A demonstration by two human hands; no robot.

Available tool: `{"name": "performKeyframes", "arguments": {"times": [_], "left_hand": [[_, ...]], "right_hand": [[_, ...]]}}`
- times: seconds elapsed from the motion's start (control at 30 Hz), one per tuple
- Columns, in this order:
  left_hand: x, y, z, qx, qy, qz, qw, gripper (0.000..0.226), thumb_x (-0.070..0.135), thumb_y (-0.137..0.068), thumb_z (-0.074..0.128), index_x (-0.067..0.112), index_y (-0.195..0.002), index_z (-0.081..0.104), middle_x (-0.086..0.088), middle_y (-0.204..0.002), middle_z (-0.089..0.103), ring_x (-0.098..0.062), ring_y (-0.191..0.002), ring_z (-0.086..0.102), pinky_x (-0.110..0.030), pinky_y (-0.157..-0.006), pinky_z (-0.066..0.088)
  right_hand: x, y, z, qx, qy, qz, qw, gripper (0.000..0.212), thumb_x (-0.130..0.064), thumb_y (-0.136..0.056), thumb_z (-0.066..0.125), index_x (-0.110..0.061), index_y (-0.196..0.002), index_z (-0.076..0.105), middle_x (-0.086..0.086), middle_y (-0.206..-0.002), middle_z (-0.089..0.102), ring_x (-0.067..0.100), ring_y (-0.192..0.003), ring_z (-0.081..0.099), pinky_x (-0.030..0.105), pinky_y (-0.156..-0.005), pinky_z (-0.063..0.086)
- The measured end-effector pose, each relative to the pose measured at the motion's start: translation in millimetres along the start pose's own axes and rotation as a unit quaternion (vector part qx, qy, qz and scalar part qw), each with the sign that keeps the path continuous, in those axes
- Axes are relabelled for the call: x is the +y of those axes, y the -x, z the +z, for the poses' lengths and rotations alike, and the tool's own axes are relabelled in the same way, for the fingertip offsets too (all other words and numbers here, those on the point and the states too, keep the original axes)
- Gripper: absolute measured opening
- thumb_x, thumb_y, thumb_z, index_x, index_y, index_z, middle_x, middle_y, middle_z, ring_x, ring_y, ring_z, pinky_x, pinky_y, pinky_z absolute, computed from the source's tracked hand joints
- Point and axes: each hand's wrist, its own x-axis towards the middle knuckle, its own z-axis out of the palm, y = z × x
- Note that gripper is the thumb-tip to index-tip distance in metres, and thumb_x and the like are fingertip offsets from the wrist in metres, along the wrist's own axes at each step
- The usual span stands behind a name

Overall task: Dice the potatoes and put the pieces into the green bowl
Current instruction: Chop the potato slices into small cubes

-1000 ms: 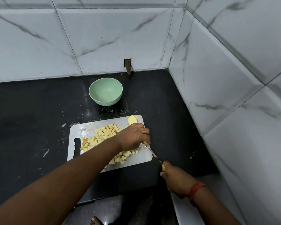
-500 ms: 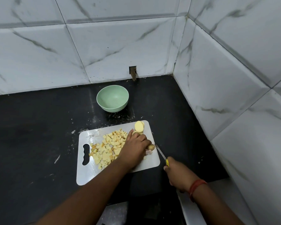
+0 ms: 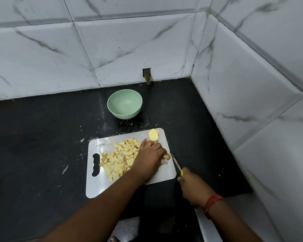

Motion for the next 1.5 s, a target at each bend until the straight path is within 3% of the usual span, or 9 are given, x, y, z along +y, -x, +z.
{"name": "performKeyframes", "arguments": {"times": [0.4, 0.57, 0.7, 0.83, 0.9, 1.03, 1.17, 1.3, 1.5], "left_hand": [[2.0, 4.2, 7.6, 0.034, -0.001, -0.022, 0.999, 0.025, 0.035, -0.084, 0.077, 0.022, -0.107, 0.076, 0.005, -0.097, 0.065, -0.024, -0.091, 0.053, -0.050, -0.105, 0.042], [5.9, 5.5, 10.9, 0.048, 0.000, -0.042, 0.998, 0.023, 0.032, -0.080, 0.080, 0.022, -0.100, 0.077, 0.006, -0.093, 0.064, -0.022, -0.087, 0.050, -0.046, -0.094, 0.046], [8.6, 6.6, 14.2, 0.055, -0.013, -0.061, 0.997, 0.024, 0.029, -0.079, 0.083, 0.022, -0.101, 0.079, 0.007, -0.090, 0.064, -0.019, -0.084, 0.048, -0.041, -0.090, 0.046], [12.1, 7.5, 14.3, 0.057, -0.012, -0.073, 0.996, 0.023, 0.030, -0.081, 0.082, 0.022, -0.102, 0.079, 0.007, -0.092, 0.065, -0.020, -0.085, 0.049, -0.039, -0.087, 0.045], [13.1, 7.8, 13.5, 0.051, -0.010, -0.078, 0.996, 0.024, 0.032, -0.083, 0.080, 0.022, -0.104, 0.078, 0.007, -0.095, 0.065, -0.020, -0.087, 0.049, -0.039, -0.087, 0.045], [12.8, 7.7, 13.0, 0.039, -0.005, -0.087, 0.995, 0.026, 0.039, -0.088, 0.073, 0.024, -0.109, 0.076, 0.009, -0.100, 0.065, -0.019, -0.092, 0.048, -0.038, -0.093, 0.042], [13.3, 8.9, 12.4, 0.038, -0.008, -0.085, 0.996, 0.028, 0.040, -0.090, 0.070, 0.026, -0.114, 0.075, 0.010, -0.106, 0.066, -0.018, -0.096, 0.048, -0.040, -0.101, 0.041], [13.0, 14.7, 9.9, 0.056, -0.010, -0.076, 0.995, 0.027, 0.039, -0.092, 0.067, 0.025, -0.116, 0.070, 0.007, -0.111, 0.065, -0.022, -0.103, 0.054, -0.048, -0.115, 0.032], [11.3, 44.9, 10.2, 0.059, -0.065, 0.047, 0.995, 0.044, 0.044, -0.097, 0.050, 0.019, -0.130, 0.064, 0.004, -0.125, 0.060, -0.019, -0.120, 0.053, -0.053, -0.120, 0.028]], "right_hand": [[-17.7, -2.9, 1.4, -0.023, -0.037, 0.030, 0.999, 0.013, -0.026, -0.101, 0.033, -0.014, -0.098, 0.037, 0.013, -0.082, 0.055, 0.020, -0.049, 0.050, 0.024, -0.042, 0.038], [-21.6, -5.5, 7.2, -0.024, -0.034, 0.036, 0.998, 0.007, -0.017, -0.100, 0.033, -0.013, -0.102, 0.037, 0.011, -0.083, 0.054, 0.019, -0.053, 0.050, 0.024, -0.041, 0.038], [-20.4, -12.4, 16.6, -0.026, 0.007, 0.033, 0.999, 0.012, -0.007, -0.096, 0.036, -0.016, -0.105, 0.036, 0.001, -0.073, 0.045, 0.014, -0.056, 0.046, 0.022, -0.044, 0.032], [-17.5, -8.8, 15.4, -0.017, 0.002, 0.015, 1.000, 0.014, -0.011, -0.099, 0.034, -0.017, -0.112, 0.036, 0.004, -0.082, 0.047, 0.022, -0.072, 0.051, 0.029, -0.068, 0.044], [-13.8, -4.2, 15.4, -0.017, 0.011, 0.012, 1.000, 0.018, -0.012, -0.100, 0.034, -0.011, -0.118, 0.038, 0.009, -0.091, 0.053, 0.023, -0.075, 0.052, 0.031, -0.071, 0.043], [-3.8, 5.8, 20.3, -0.020, 0.028, 0.012, 0.999, 0.006, -0.011, -0.100, 0.039, -0.012, -0.104, 0.035, -0.001, -0.076, 0.046, 0.015, -0.070, 0.052, 0.027, -0.066, 0.036], [2.5, 15.0, 16.6, -0.025, 0.027, 0.012, 0.999, 0.008, -0.019, -0.102, 0.039, -0.012, -0.101, 0.036, 0.009, -0.092, 0.055, 0.024, -0.086, 0.060, 0.028, -0.069, 0.039], [-2.7, 11.8, 9.4, 0.030, -0.043, 0.005, 0.999, 0.013, -0.025, -0.103, 0.037, -0.013, -0.097, 0.038, 0.007, -0.082, 0.053, 0.020, -0.066, 0.052, 0.030, -0.059, 0.041], [-12.8, 2.1, 13.5, 0.036, -0.005, -0.008, 0.999, 0.011, -0.024, -0.102, 0.037, -0.013, -0.099, 0.037, 0.006, -0.082, 0.052, 0.023, -0.071, 0.057, 0.030, -0.061, 0.043]]}}
